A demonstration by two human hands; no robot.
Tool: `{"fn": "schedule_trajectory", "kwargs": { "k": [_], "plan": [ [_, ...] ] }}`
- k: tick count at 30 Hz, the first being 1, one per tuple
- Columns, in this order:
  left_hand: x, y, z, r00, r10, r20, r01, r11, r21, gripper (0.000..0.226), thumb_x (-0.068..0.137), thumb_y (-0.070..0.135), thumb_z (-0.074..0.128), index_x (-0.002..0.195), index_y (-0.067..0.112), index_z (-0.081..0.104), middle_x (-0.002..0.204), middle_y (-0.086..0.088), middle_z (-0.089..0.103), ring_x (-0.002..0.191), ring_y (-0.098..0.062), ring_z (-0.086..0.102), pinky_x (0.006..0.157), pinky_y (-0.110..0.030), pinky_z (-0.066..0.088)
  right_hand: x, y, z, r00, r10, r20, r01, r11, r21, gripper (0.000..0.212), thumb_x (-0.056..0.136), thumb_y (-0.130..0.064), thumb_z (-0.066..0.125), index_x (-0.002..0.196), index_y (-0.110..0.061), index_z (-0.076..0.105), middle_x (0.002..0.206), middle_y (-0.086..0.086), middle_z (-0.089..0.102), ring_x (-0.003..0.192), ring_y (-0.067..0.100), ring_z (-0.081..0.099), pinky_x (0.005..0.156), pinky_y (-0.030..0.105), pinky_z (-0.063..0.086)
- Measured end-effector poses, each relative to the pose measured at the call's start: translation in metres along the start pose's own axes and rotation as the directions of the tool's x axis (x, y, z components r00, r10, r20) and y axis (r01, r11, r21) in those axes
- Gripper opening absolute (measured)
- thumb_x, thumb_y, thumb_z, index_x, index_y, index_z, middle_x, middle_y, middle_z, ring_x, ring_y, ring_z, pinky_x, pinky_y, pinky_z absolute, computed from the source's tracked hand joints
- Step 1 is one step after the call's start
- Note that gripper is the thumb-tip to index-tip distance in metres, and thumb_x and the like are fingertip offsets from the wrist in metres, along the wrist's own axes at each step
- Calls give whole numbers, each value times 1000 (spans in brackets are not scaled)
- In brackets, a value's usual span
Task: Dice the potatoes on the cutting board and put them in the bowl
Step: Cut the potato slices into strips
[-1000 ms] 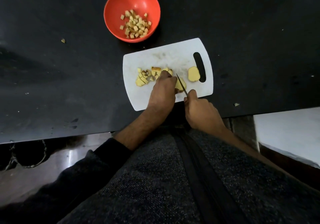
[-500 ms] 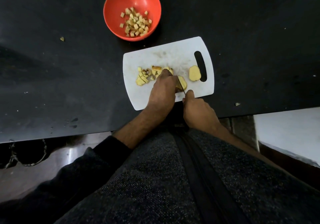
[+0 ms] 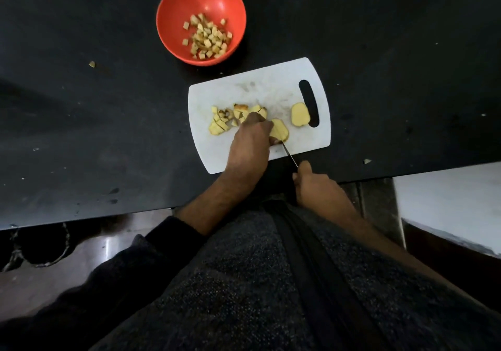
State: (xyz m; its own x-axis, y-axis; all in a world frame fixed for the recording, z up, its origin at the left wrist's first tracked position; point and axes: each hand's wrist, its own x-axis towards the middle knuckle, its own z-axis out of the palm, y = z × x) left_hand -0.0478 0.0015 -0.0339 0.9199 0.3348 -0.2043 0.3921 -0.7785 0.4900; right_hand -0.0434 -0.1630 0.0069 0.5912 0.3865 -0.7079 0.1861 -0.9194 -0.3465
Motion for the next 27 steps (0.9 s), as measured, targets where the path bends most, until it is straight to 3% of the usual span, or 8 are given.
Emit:
{"fn": "schedule_trajectory", "kwargs": {
  "k": [3,8,16,20,22,24,27],
  "plan": [
    [-2,0,-1,1000,-11,-9,11,1000,-25,11,90,9,67,96,1,72,107,-12,59,89,-31,62,74,-43,54,-2,-2,-4,995,-60,-81,60,998,-3,19,106,-33,30,94,-18,28,69,0,37,71,35,49,65,40,34],
    [-4,0,-2,1000,15,-15,-16,999,-36,12,90,7,67,95,-3,73,106,-16,60,90,-35,62,76,-45,54,5,-12,-13,965,-161,-207,160,987,-19,16,105,-32,30,97,-19,28,67,1,44,57,27,41,58,39,35],
    [-2,-6,-6,1000,4,-27,-6,995,-104,18,85,-1,68,100,1,78,104,-18,66,92,-31,63,77,-31,48,20,-24,-1,971,-161,-175,152,986,-61,11,104,-24,34,98,-17,29,74,5,44,69,34,51,59,41,36],
    [-3,-6,-5,999,18,-38,-22,995,-102,16,83,-5,68,96,-2,77,101,-20,66,88,-33,64,77,-39,53,21,-26,1,979,-129,-159,117,990,-81,10,103,-20,36,97,-16,29,74,2,42,80,40,59,61,41,36],
    [-2,-6,-5,999,19,-36,-22,996,-91,16,83,-5,67,96,-2,77,101,-20,66,88,-33,64,77,-40,53,21,-28,2,982,-109,-151,95,990,-100,10,101,-18,38,100,-16,29,81,8,50,84,40,60,62,42,37],
    [-1,-6,-4,999,23,-25,-25,997,-77,17,84,-4,68,98,-2,77,102,-20,66,89,-33,64,78,-40,53,23,-28,4,982,-100,-159,83,990,-114,10,100,-18,40,105,-14,32,92,15,58,86,40,62,63,41,38],
    [0,-7,-4,999,33,4,-33,998,-49,20,85,-1,68,102,1,77,105,-18,66,90,-31,64,77,-33,49,26,-28,6,978,-122,-171,107,990,-92,14,102,-20,39,111,-11,34,94,16,61,83,40,63,61,40,37]
  ]
}}
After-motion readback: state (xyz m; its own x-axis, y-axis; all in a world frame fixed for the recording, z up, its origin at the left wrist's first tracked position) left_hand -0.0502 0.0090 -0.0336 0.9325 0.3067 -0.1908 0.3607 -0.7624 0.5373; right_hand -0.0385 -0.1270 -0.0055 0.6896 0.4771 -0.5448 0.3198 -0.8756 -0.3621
